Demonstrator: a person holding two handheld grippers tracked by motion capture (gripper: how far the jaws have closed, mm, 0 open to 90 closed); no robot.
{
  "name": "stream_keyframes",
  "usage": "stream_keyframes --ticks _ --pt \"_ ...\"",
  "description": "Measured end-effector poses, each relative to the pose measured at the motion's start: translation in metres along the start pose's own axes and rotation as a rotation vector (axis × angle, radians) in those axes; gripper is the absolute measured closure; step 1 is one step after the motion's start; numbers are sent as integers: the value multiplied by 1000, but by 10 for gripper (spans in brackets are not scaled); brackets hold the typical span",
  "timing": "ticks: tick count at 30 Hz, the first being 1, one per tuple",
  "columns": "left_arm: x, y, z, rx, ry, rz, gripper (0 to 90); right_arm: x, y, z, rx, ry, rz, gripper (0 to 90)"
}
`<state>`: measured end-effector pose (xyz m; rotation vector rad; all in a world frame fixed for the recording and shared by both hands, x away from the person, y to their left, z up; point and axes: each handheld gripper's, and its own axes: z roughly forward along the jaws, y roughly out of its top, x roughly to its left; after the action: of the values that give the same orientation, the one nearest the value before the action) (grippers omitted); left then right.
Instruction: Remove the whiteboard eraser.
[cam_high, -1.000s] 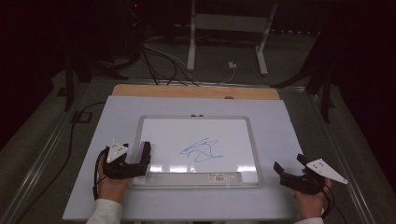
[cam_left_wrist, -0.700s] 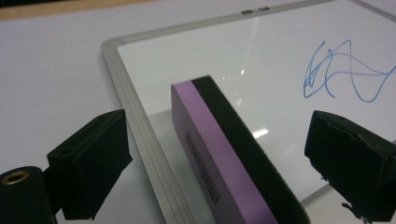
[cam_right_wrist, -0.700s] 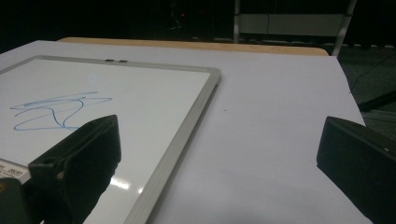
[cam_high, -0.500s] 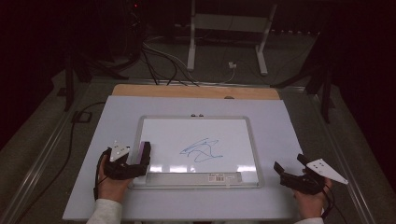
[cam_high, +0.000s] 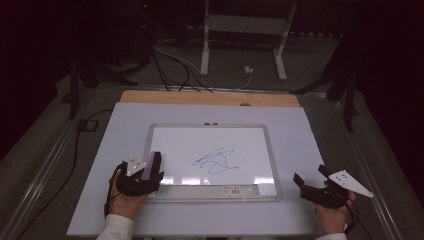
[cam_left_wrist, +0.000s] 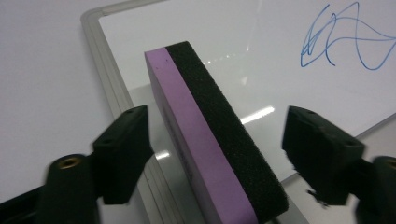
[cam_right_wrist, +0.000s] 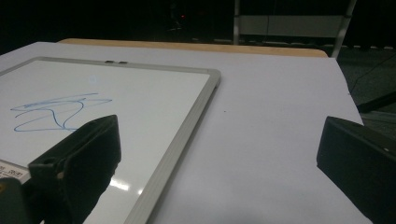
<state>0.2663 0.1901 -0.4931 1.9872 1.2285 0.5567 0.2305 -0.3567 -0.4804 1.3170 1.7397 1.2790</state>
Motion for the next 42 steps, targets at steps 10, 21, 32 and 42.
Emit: stream_keyframes --ticks 10,21,32,42 --pt "0 0 2 26 19 -2 469 0 0 0 1 2 -1 1" --pt "5 0 -2 21 23 -29 611 1 0 1 0 4 -2 1" --pt "6 14 -13 -38 19 -22 646 0 0 0 1 3 0 1" --pt "7 27 -16 -65 18 -12 645 0 0 1 2 2 0 1"
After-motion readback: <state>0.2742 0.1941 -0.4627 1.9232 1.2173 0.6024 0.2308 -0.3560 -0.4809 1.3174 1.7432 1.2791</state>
